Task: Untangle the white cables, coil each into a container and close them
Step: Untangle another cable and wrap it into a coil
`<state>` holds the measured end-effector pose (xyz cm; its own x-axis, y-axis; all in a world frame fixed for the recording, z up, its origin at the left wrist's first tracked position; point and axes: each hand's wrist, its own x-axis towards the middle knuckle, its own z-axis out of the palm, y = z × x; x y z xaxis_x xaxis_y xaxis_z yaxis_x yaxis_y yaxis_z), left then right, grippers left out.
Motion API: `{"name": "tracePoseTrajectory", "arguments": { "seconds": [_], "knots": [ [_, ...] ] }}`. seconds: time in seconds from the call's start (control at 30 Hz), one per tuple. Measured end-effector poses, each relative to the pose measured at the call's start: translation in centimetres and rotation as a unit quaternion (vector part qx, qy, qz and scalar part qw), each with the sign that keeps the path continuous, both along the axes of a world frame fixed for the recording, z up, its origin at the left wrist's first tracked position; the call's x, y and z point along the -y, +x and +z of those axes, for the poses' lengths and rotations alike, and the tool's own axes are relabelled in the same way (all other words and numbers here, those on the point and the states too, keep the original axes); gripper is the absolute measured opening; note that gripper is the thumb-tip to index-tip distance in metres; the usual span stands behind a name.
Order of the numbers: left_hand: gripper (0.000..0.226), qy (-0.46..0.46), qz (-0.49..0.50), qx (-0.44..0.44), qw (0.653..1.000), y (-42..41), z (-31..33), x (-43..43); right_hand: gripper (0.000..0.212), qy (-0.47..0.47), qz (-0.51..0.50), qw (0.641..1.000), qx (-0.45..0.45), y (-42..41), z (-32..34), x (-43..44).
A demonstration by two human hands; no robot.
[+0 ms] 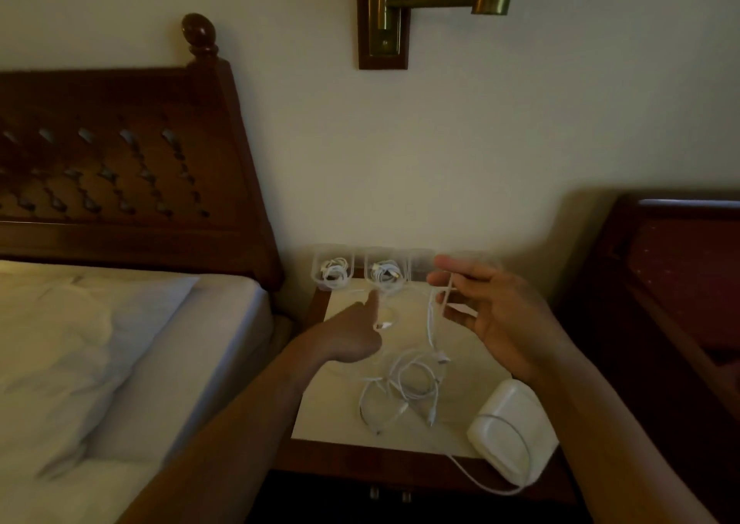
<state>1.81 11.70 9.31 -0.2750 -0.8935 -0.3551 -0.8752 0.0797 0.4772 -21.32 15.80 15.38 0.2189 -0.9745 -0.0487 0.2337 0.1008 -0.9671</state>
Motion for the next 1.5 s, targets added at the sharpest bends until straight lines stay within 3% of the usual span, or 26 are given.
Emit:
{"name": "tracePoseTrajectory", "arguments": {
  "seconds": [0.03, 0.1, 0.17, 0.3, 0.47, 0.57, 0.6, 0.67, 0.77, 1.0, 1.07, 1.17, 1.23, 1.3, 1.37, 1.5],
  "knots": [
    [0.062, -0.068, 0.04, -0.046, 0.996, -0.1, 1.0, -0.9, 0.031, -0.022, 0.0, 0.999, -0.04, 0.0, -0.2, -0.2],
    [0.032, -0.174, 0.123, -0.249, 0.945, -1.1, 2.7, -3.7, 0.029, -0.057, -0.003, 0.995, -0.086, 0.2, -0.4, -0.6],
    [0.048, -0.182, 0.102, -0.386, 0.899, -2.6, 4.0, -6.4, 0.028, -0.078, -0.015, 0.991, -0.112, 0.6, -0.4, -0.8],
    [0.037, -0.14, 0.05, -0.499, 0.854, -4.5, 4.3, -8.8, 0.03, -0.146, -0.023, 0.982, -0.12, 1.7, -0.3, -1.0],
    [0.024, 0.031, 0.034, -0.683, 0.729, -4.3, 4.6, -9.0, 0.024, -0.257, -0.056, 0.94, -0.218, 2.8, -1.7, -1.9],
    [0.035, 0.115, 0.004, -0.754, 0.647, -4.2, 5.2, -9.0, 0.023, -0.269, -0.089, 0.918, -0.277, 3.6, -2.6, -2.0],
    [0.039, 0.13, -0.009, -0.773, 0.621, -4.2, 5.4, -8.9, 0.021, -0.263, -0.085, 0.92, -0.279, 3.8, -2.9, -2.0],
    [0.039, 0.132, -0.031, -0.791, 0.596, -4.2, 6.1, -8.7, 0.019, -0.232, -0.049, 0.951, -0.2, 4.1, -3.3, -2.1],
    [0.032, 0.102, -0.028, -0.784, 0.612, -4.2, 7.1, -7.9, 0.03, -0.189, -0.03, 0.977, -0.09, 4.6, -3.5, -2.4],
    [0.052, 0.187, 0.009, -0.729, 0.658, -3.9, 6.9, -7.5, 0.024, -0.257, -0.074, 0.937, -0.223, 3.5, -4.2, -1.6],
    [0.051, 0.189, 0.004, -0.742, 0.643, -4.3, 6.7, -7.4, 0.023, -0.25, -0.05, 0.942, -0.218, 3.6, -4.0, -1.6],
    [0.032, 0.141, 0.007, -0.784, 0.604, -4.9, 6.6, -6.9, 0.037, -0.265, -0.049, 0.935, -0.23, 4.0, -4.0, -1.7],
    [0.024, 0.087, 0.021, -0.79, 0.607, -5.1, 6.5, -6.3, 0.042, -0.257, -0.049, 0.928, -0.265, 4.2, -4.3, -1.9],
    [0.022, 0.023, 0.034, -0.763, 0.645, -5.2, 6.2, -5.8, 0.044, -0.266, -0.045, 0.913, -0.305, 4.4, -4.6, -1.9],
    [0.02, -0.042, 0.034, -0.707, 0.705, -5.1, 5.8, -5.4, 0.04, -0.296, -0.039, 0.884, -0.36, 4.4, -4.5, -2.1],
    [0.02, -0.172, 0.003, -0.506, 0.845, -4.8, 4.9, -5.1, 0.024, -0.299, 0.015, 0.845, -0.442, 3.8, -3.7, -2.4]
  ]
}}
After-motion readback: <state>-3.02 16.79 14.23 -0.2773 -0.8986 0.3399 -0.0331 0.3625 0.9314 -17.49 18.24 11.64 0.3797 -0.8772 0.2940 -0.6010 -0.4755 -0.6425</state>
